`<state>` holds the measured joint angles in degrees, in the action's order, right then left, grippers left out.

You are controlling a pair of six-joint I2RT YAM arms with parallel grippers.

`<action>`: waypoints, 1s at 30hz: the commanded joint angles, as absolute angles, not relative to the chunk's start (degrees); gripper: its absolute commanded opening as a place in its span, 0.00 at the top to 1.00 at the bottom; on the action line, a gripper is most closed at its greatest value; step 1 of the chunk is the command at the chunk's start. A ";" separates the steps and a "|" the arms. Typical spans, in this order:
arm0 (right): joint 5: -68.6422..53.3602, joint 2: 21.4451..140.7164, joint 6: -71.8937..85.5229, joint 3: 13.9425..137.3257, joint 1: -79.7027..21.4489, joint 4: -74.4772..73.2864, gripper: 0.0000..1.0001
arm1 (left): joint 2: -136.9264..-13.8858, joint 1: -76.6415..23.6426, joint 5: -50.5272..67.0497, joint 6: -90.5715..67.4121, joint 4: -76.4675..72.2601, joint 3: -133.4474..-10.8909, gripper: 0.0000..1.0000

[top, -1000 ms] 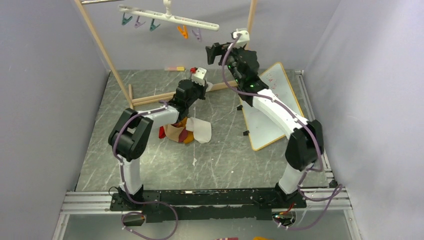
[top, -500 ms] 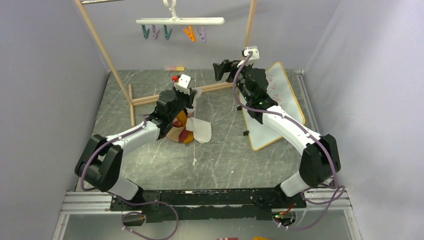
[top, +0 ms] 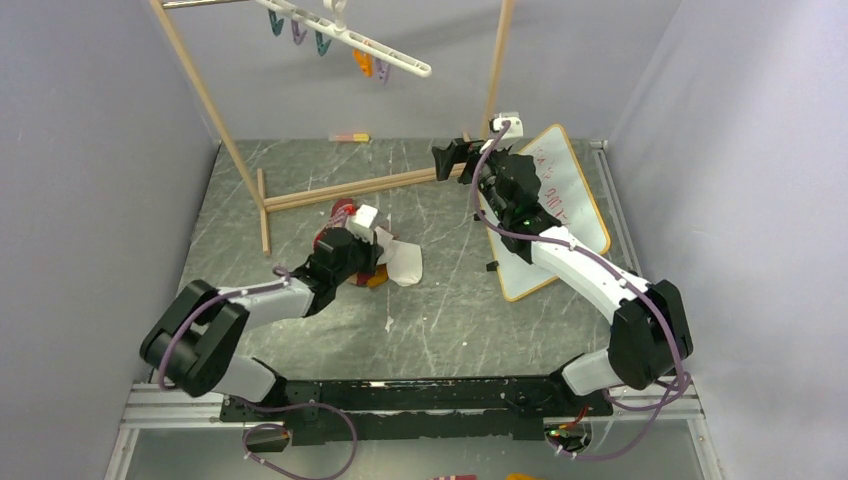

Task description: Remove the socks clipped to the hanger

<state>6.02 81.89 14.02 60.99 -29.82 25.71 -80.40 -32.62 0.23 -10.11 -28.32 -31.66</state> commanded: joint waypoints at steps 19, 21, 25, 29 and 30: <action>5.13 85.81 14.33 61.48 -29.79 27.31 0.00 | -90.63 -33.27 -8.19 -10.99 -29.19 -37.78 0.08; 3.88 87.15 14.73 62.86 -29.71 26.49 0.00 | -87.27 -33.39 -8.41 -10.21 -29.00 -37.35 0.03; 2.20 91.87 15.63 68.95 -29.71 20.22 0.00 | -79.08 -33.40 -9.93 -8.59 -28.26 -36.38 0.03; 1.03 94.80 16.80 73.92 -29.72 14.74 0.00 | -69.25 -33.34 -13.54 -5.96 -26.72 -34.94 0.03; 0.93 94.76 17.18 73.88 -29.71 14.87 0.00 | -66.85 -33.31 -14.76 -5.41 -26.42 -34.34 0.03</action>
<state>2.76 94.70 15.51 69.69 -29.82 17.93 -75.00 -33.41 -9.61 -8.91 -26.61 -35.79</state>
